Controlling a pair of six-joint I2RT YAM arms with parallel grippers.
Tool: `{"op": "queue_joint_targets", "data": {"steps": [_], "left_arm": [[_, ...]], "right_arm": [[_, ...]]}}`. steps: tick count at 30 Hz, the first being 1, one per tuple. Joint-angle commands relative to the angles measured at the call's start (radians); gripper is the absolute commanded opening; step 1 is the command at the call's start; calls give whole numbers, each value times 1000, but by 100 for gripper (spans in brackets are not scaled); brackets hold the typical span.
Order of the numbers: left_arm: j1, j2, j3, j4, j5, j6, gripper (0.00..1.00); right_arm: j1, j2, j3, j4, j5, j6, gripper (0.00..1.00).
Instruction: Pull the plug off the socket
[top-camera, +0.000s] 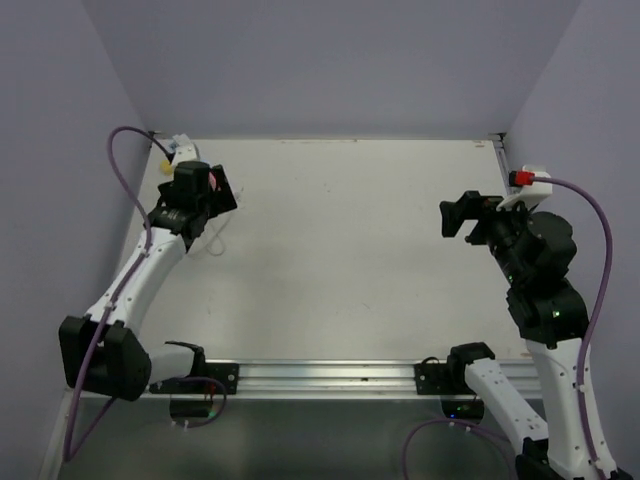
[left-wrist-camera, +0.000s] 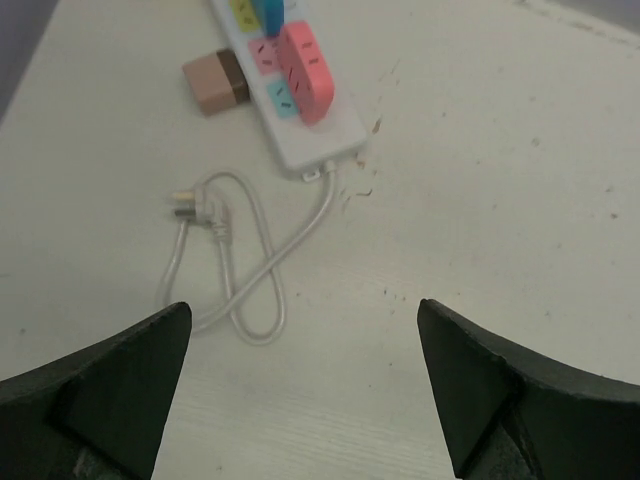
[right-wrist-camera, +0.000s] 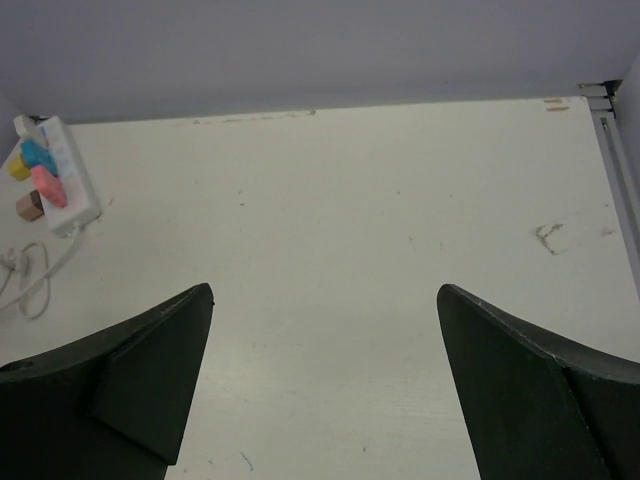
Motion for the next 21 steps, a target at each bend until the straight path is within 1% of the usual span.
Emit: {"op": "queue_joint_targets", "data": {"steps": [1, 3, 7, 9, 10, 12, 14, 16, 19, 21], "left_arm": [[-2, 104, -50, 167, -38, -125, 99], [-1, 164, -76, 232, -64, -162, 100], [-2, 345, -79, 321, -113, -185, 98], [-1, 402, -64, 368, -141, -179, 97], [-1, 460, -40, 376, -148, -172, 95], [-1, 514, -7, 382, -159, -158, 93], [-2, 577, 27, 391, -162, -149, 89], [-2, 624, 48, 410, -172, -146, 82], [-2, 675, 77, 428, -172, -129, 77], [-2, 697, 93, 425, -173, -126, 71]], "right_arm": [[15, -13, -41, -5, -20, -1, 99], [29, -29, -63, 10, -20, -8, 99], [57, -59, -90, 30, -20, -8, 99], [75, -66, -90, 29, -18, -1, 99], [81, -69, -92, 30, -45, -1, 99], [93, -77, -93, 29, -53, -3, 99], [101, -83, -103, 27, -44, -6, 99], [106, -86, -107, 30, -32, -11, 99], [120, -86, -106, 30, -26, -21, 99], [123, -86, -104, 32, -26, -28, 99]]}}
